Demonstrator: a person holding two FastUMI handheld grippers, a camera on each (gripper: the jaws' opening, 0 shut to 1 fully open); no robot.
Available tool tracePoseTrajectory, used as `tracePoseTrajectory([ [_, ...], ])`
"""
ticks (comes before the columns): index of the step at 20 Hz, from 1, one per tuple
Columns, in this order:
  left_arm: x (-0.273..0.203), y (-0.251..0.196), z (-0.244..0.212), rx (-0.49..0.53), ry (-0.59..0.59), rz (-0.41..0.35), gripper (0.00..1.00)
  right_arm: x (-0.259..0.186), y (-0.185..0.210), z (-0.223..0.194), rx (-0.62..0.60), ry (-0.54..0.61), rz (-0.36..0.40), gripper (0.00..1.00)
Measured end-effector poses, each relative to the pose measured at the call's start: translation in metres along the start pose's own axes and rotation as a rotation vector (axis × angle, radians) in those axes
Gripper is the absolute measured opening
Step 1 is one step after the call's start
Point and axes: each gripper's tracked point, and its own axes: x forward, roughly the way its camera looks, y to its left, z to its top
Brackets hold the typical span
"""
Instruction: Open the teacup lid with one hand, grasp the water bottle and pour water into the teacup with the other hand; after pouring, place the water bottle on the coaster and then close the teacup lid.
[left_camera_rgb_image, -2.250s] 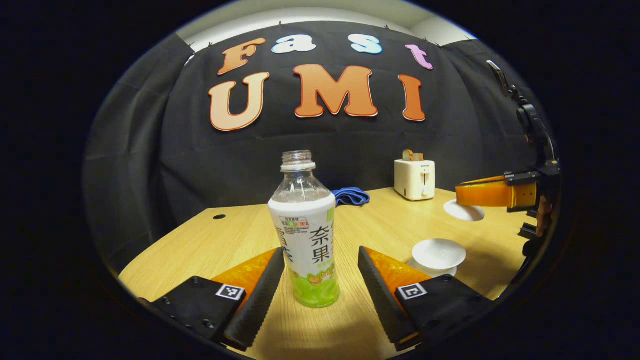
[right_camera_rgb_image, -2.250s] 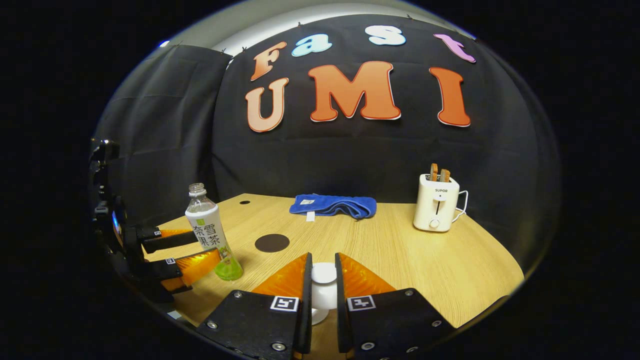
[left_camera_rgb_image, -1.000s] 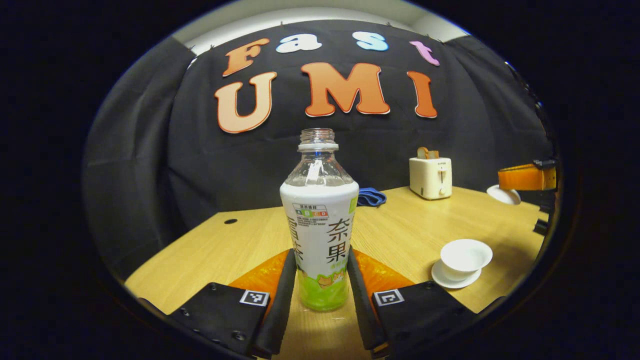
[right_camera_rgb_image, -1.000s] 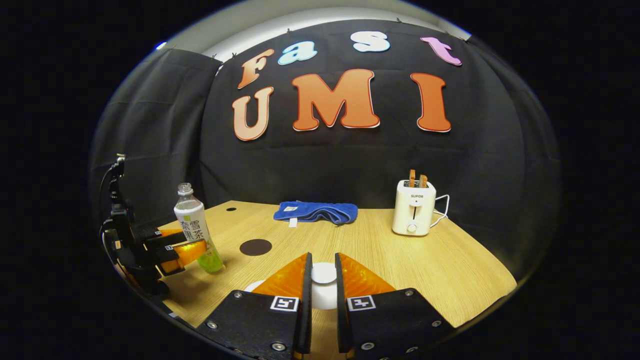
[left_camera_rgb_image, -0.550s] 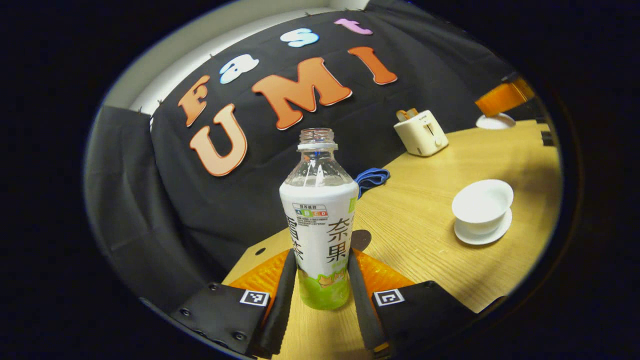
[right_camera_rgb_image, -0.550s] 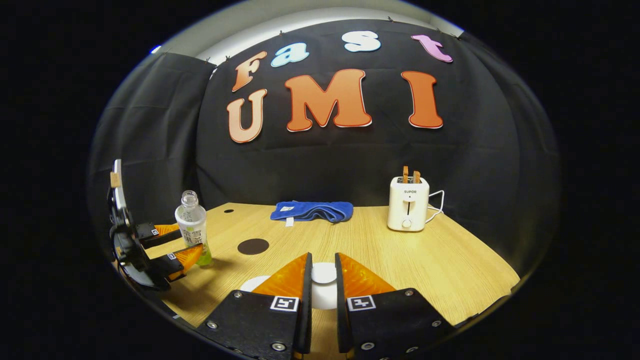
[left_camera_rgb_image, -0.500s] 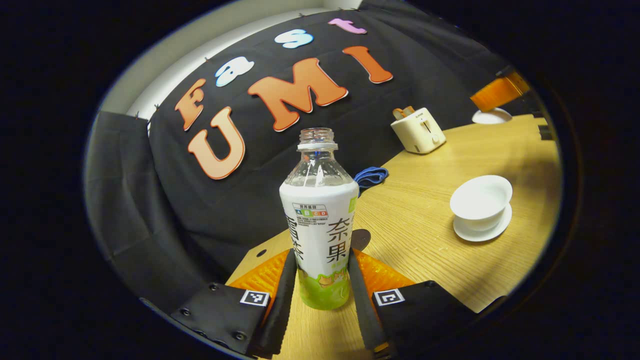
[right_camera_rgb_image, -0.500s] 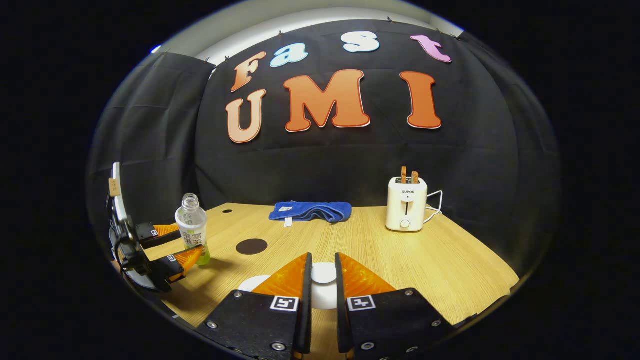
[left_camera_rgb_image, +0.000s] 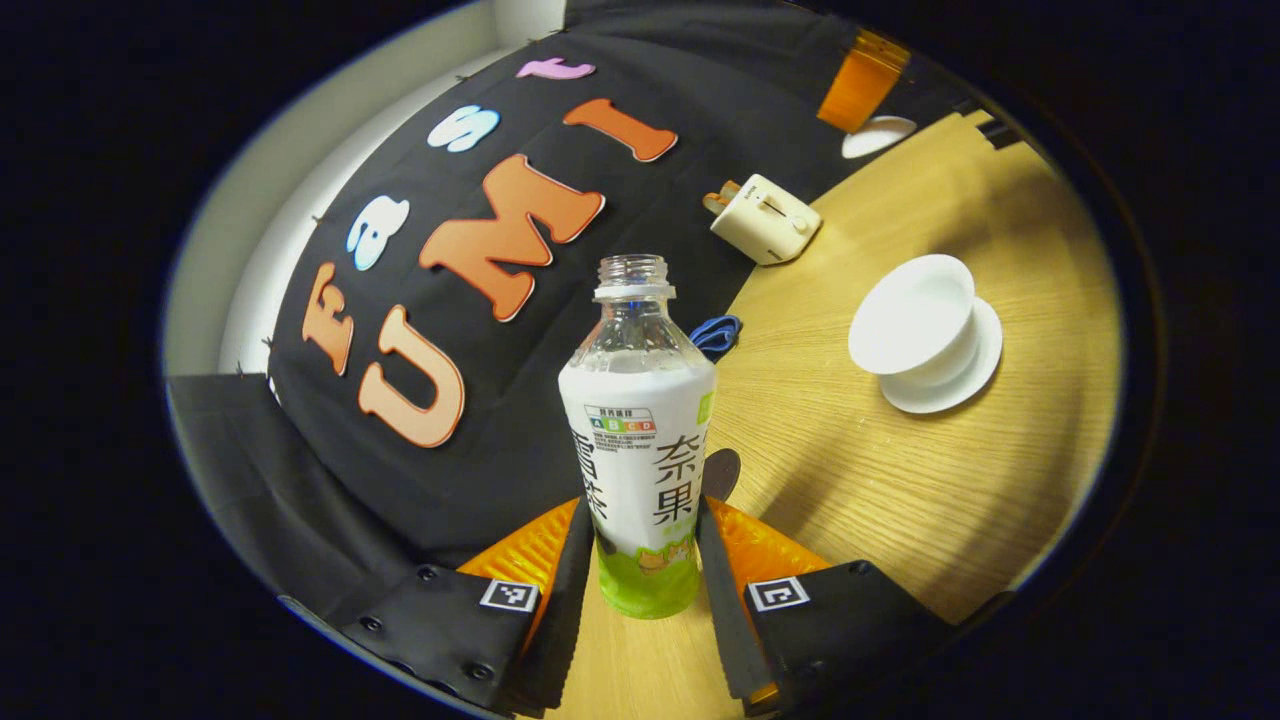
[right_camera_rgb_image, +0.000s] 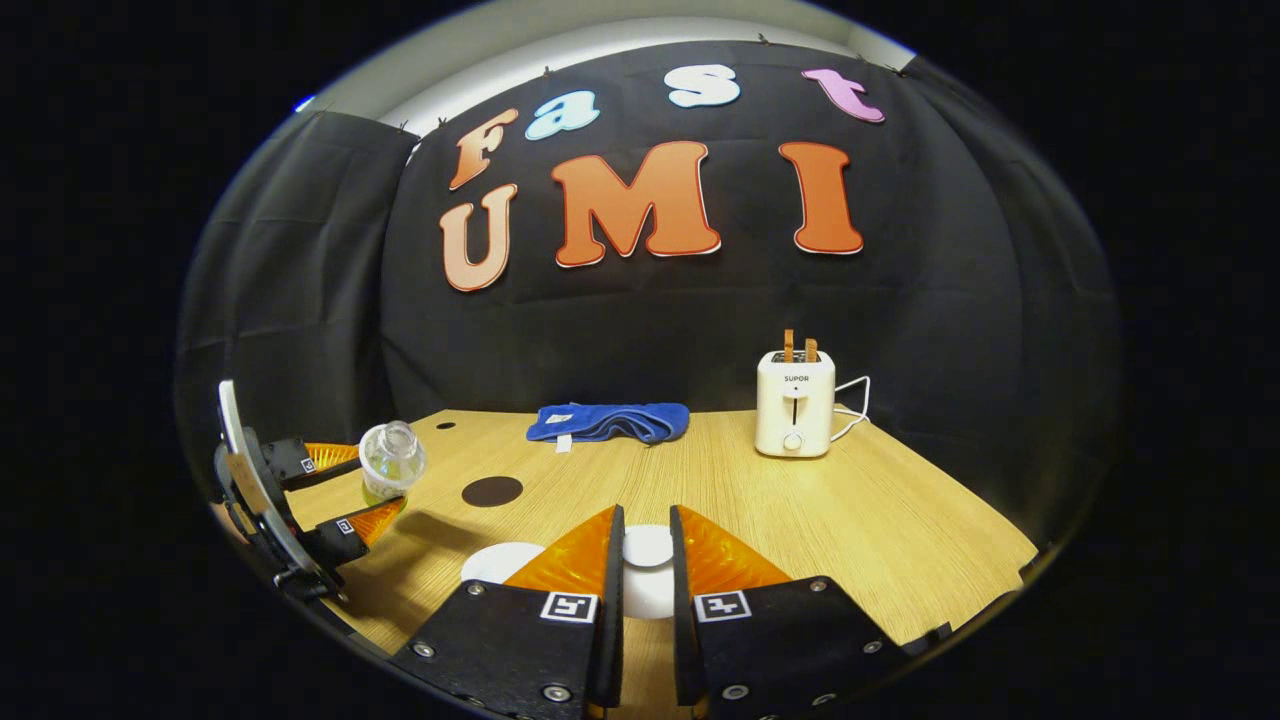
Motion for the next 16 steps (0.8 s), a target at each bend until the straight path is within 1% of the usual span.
tracePoseTrajectory([
  [1,0.000,-0.001,0.003,0.040,-0.007,-0.002,0.59,-0.001,-0.001,-0.001,0.001,-0.001,0.000,0.21],
  [2,0.002,-0.001,0.005,0.074,-0.012,-0.003,0.59,-0.001,-0.002,0.000,0.000,-0.003,0.000,0.21],
  [3,0.002,-0.002,0.005,0.105,-0.016,-0.011,0.61,-0.002,-0.002,0.000,0.000,-0.004,0.002,0.21],
  [4,0.001,-0.002,0.011,0.130,-0.018,-0.019,0.59,-0.003,-0.004,0.001,0.000,-0.007,0.002,0.21],
  [5,-0.001,-0.001,0.009,0.150,-0.018,-0.019,0.53,-0.004,-0.004,0.001,0.000,-0.008,0.003,0.21],
  [13,-0.002,-0.003,0.017,0.384,-0.023,-0.032,0.53,-0.009,-0.013,0.001,0.021,-0.021,0.007,0.21],
  [14,-0.002,-0.005,0.017,0.411,-0.018,-0.034,0.57,-0.009,-0.013,0.000,0.023,-0.021,0.011,0.21],
  [15,-0.002,-0.006,0.016,0.436,-0.015,-0.037,0.53,-0.010,-0.014,0.000,0.025,-0.024,0.011,0.21],
  [16,0.000,-0.008,0.016,0.464,-0.011,-0.038,0.57,-0.011,-0.015,0.000,0.026,-0.025,0.012,0.21],
])
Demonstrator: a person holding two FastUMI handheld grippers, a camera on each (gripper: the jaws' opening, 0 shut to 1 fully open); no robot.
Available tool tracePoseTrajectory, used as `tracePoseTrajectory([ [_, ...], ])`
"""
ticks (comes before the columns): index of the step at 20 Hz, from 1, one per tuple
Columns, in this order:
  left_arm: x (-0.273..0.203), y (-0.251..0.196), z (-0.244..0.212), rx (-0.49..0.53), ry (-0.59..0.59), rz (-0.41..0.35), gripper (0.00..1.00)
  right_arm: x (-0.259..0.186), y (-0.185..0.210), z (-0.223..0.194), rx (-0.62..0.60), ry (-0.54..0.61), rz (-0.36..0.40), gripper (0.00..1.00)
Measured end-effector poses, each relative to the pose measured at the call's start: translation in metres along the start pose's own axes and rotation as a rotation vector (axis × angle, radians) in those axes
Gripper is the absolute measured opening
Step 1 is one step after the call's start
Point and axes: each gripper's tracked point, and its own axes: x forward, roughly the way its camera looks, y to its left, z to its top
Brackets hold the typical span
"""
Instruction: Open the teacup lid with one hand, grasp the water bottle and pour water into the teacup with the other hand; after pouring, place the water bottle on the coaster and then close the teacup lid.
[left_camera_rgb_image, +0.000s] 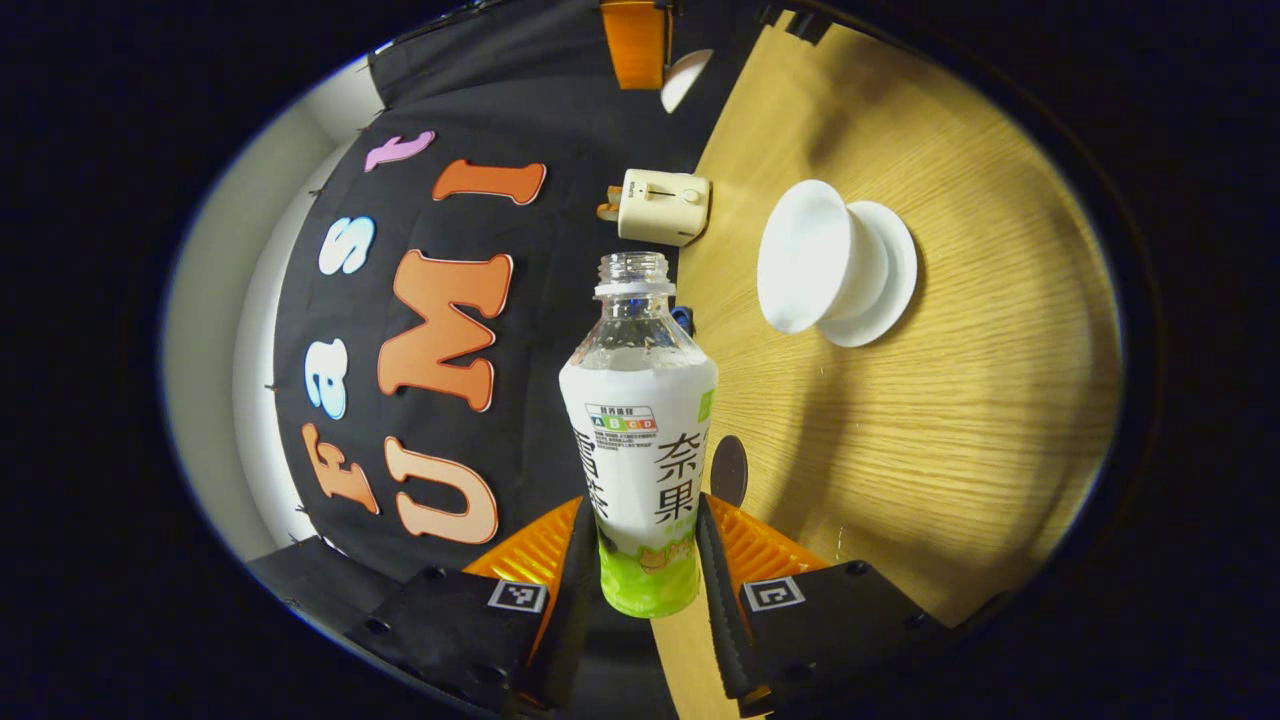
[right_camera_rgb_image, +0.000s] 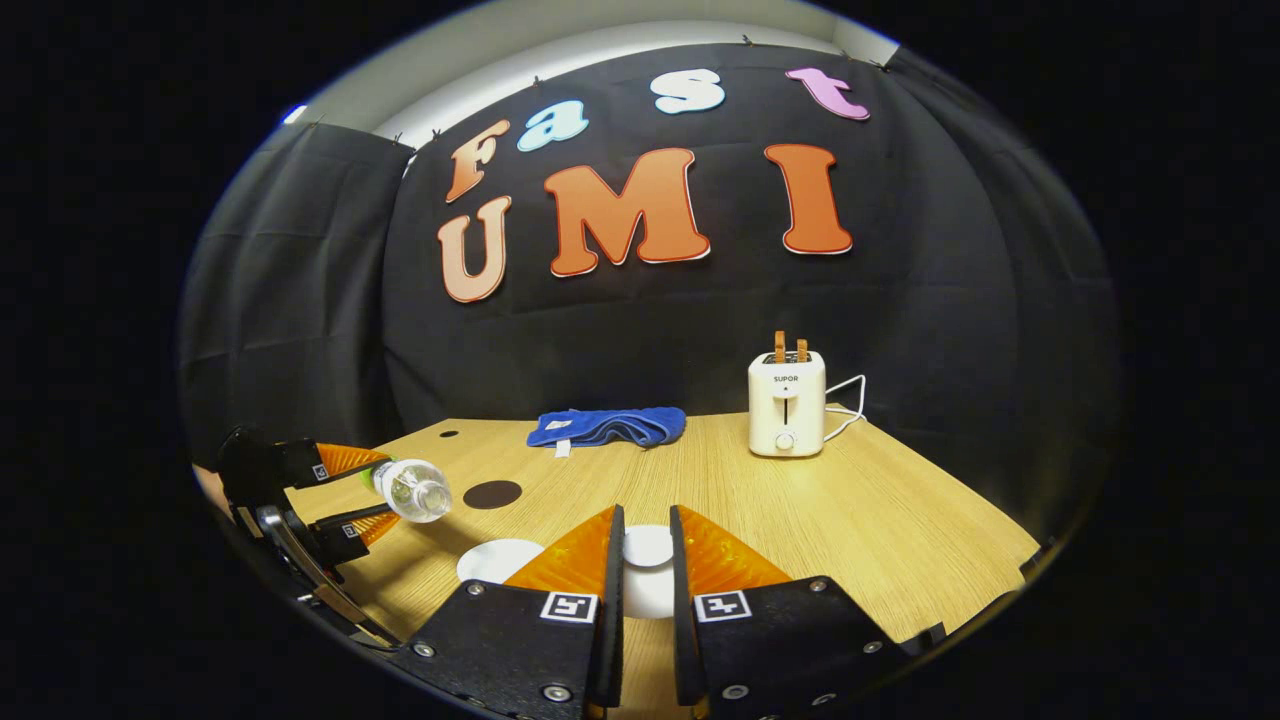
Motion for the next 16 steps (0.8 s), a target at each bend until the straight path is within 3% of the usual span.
tracePoseTrajectory([
  [3,-0.005,0.003,0.003,0.074,-0.005,0.006,0.53,-0.002,-0.002,-0.002,0.012,-0.004,0.003,0.21],
  [16,0.004,0.024,0.010,0.357,-0.001,0.050,0.57,-0.009,-0.015,-0.009,0.038,-0.017,-0.004,0.21],
])
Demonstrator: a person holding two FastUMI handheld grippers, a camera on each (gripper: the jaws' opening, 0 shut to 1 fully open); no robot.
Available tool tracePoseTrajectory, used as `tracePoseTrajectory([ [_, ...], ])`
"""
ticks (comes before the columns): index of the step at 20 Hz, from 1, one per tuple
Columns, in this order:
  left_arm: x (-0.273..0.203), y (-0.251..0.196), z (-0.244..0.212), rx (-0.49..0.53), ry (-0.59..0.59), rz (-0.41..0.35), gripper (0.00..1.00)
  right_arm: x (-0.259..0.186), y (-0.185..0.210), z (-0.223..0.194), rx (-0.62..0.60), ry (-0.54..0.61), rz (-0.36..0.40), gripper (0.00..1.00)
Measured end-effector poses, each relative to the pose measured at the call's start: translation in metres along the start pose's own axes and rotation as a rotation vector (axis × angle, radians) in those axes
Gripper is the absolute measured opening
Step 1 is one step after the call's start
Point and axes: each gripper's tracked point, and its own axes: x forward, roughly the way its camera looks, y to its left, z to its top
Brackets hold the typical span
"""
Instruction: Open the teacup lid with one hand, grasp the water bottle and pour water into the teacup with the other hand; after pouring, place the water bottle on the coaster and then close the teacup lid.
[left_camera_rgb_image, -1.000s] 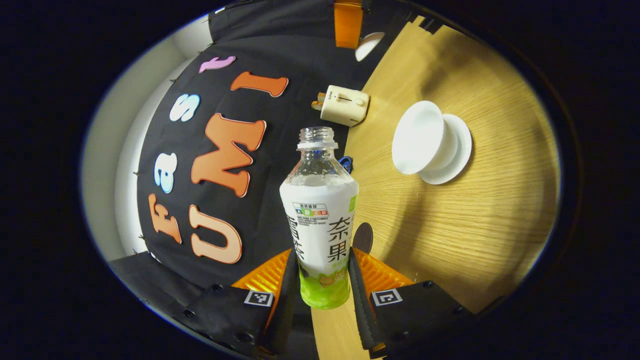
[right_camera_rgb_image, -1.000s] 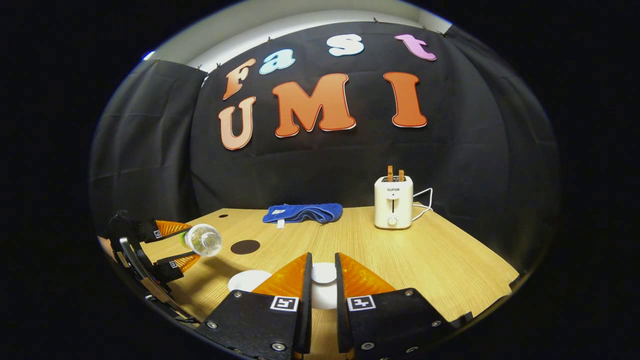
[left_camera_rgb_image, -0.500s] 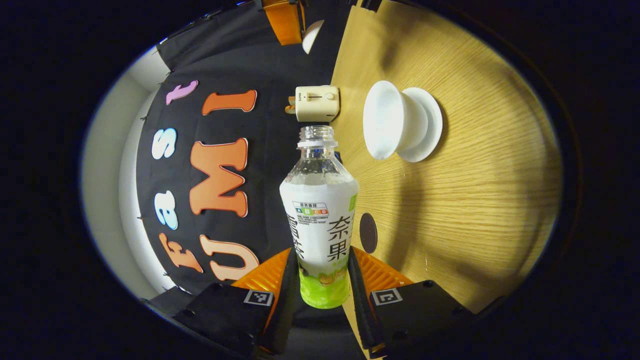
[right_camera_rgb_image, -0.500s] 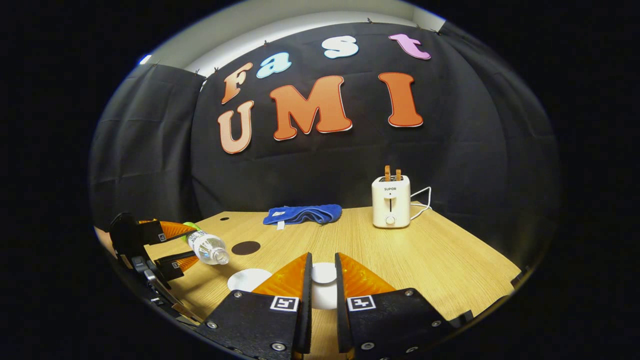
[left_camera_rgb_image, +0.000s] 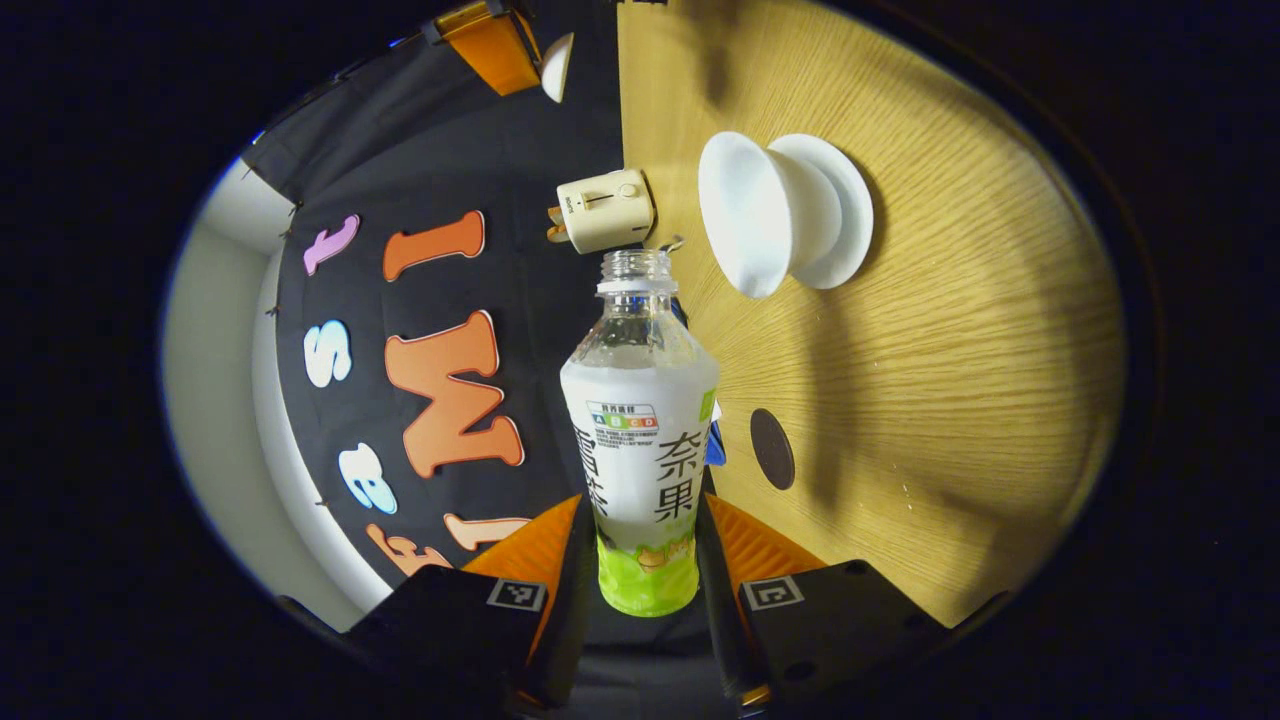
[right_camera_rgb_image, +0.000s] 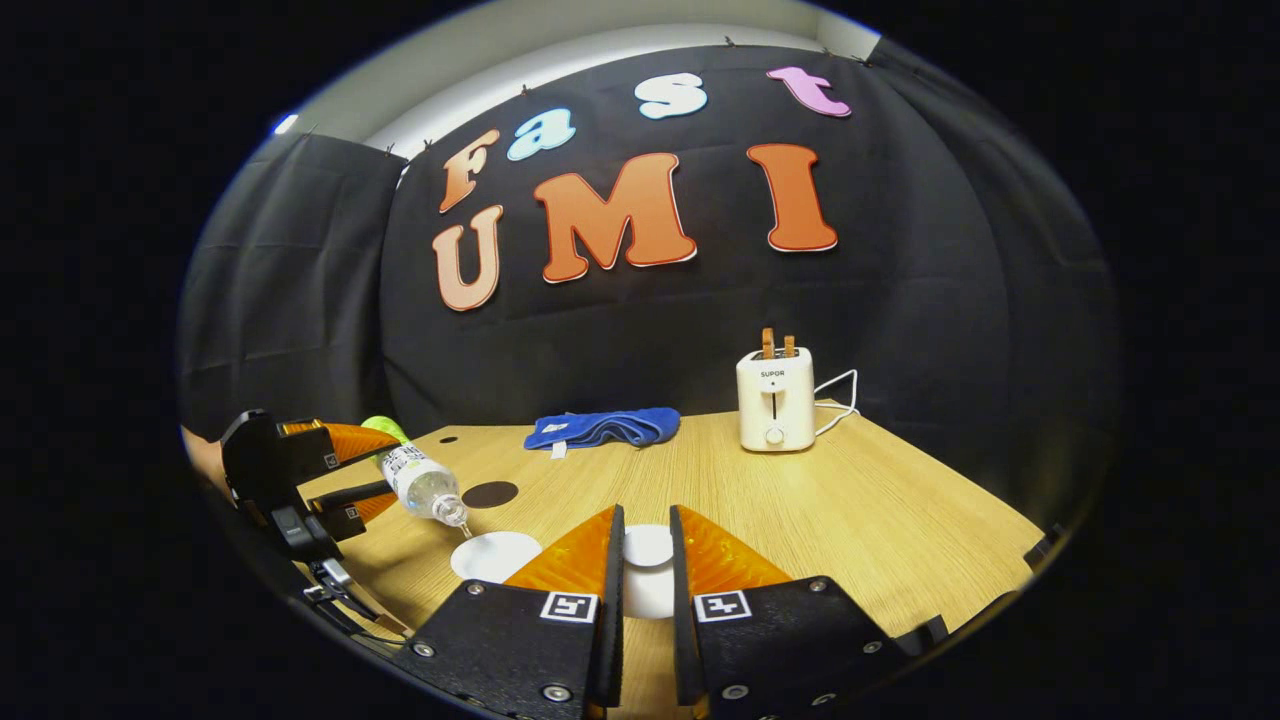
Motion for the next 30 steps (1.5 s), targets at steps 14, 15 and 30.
tracePoseTrajectory([
  [14,0.000,0.020,-0.002,0.129,0.023,0.033,0.54,-0.002,-0.007,-0.002,0.031,-0.015,0.006,0.21],
  [15,0.000,0.021,0.000,0.140,0.022,0.035,0.57,-0.003,-0.007,-0.003,0.030,-0.014,0.007,0.21],
  [30,-0.003,0.025,0.011,0.249,0.020,0.049,0.54,-0.009,-0.015,-0.004,0.072,-0.035,0.010,0.21],
])
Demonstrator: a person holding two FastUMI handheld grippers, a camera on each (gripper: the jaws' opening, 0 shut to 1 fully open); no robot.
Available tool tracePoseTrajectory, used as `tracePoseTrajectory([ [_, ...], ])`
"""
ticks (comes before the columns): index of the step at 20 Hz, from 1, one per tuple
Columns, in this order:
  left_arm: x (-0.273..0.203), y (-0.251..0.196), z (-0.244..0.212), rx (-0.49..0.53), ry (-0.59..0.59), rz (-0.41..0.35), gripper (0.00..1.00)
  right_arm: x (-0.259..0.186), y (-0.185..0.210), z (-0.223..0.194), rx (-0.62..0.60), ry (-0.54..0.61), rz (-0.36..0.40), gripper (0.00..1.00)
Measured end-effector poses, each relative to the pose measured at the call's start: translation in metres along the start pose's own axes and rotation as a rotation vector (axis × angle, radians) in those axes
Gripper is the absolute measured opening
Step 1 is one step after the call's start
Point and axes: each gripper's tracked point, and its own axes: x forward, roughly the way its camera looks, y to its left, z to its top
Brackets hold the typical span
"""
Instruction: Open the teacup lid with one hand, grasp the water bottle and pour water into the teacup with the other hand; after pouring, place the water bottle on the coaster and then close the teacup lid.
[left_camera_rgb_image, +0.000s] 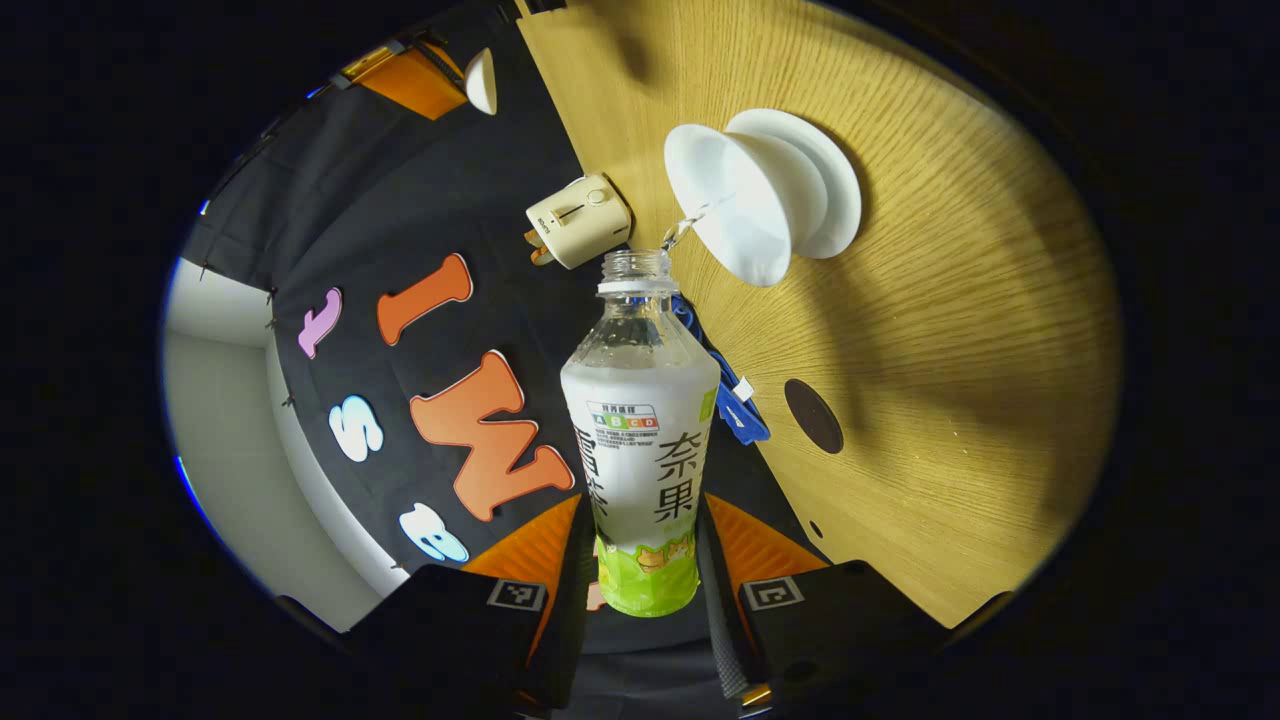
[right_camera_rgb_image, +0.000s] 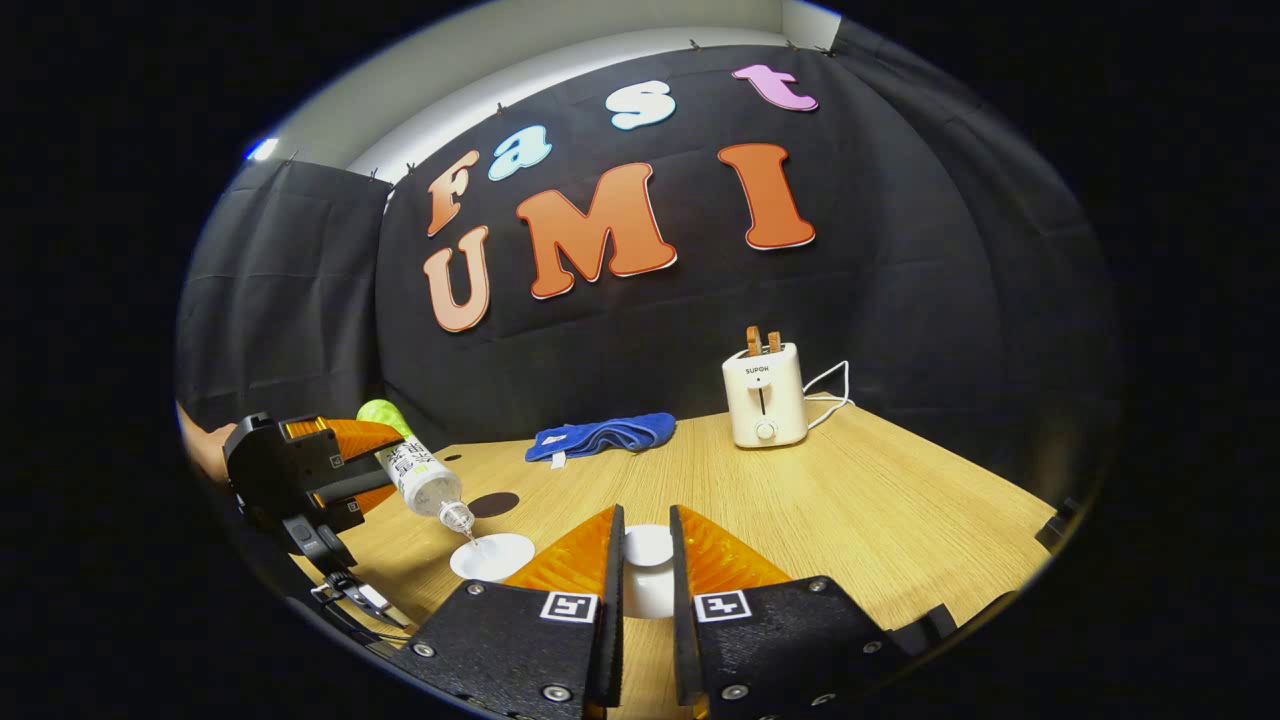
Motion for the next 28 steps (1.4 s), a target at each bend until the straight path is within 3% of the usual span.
tracePoseTrajectory([
  [4,-0.001,0.006,-0.005,0.037,0.019,0.012,0.57,-0.003,0.000,0.000,0.002,-0.004,0.006,0.21],
  [14,-0.004,0.018,0.000,0.103,0.006,0.053,0.54,-0.011,-0.005,0.002,0.015,-0.021,-0.004,0.21],
  [16,-0.002,0.020,-0.002,0.125,0.008,0.057,0.60,-0.011,-0.006,0.001,0.017,-0.021,-0.009,0.21],
  [19,-0.003,0.018,-0.003,0.132,0.006,0.055,0.54,-0.012,-0.007,0.002,0.022,-0.022,-0.010,0.21],
  [28,-0.001,0.022,-0.006,0.180,0.010,0.060,0.54,-0.012,-0.005,0.001,0.017,-0.019,-0.011,0.21],
])
